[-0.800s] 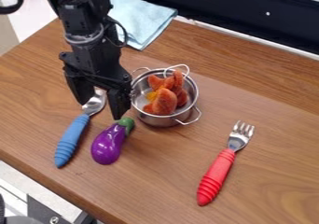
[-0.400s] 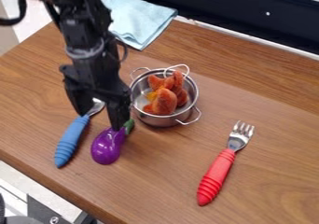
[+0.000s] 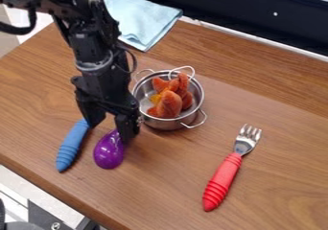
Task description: Move the eggplant to left side of pot
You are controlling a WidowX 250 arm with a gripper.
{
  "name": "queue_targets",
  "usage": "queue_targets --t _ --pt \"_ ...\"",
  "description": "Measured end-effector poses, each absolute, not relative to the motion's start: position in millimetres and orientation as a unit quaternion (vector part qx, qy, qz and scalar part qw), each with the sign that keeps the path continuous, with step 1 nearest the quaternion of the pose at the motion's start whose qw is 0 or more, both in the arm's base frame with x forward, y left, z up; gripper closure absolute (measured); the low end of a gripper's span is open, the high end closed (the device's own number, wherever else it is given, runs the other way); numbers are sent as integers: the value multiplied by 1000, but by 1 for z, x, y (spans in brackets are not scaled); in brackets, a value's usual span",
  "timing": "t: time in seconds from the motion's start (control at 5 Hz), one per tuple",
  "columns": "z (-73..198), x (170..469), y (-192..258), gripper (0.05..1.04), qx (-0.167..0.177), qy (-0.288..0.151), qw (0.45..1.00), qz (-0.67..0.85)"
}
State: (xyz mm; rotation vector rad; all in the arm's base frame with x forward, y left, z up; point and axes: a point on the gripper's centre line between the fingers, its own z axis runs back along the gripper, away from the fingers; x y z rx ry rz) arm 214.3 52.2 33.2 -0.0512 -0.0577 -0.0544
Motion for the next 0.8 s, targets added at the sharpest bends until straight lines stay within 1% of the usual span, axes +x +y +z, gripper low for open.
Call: queue_targets --t 0.2,0.4,0.8 --pt "28 214 49 85 -36 -31 998 -30" --pt "24 211 47 85 -40 -27 998 -36" --pt "10 208 46 95 -18 -26 998 -46"
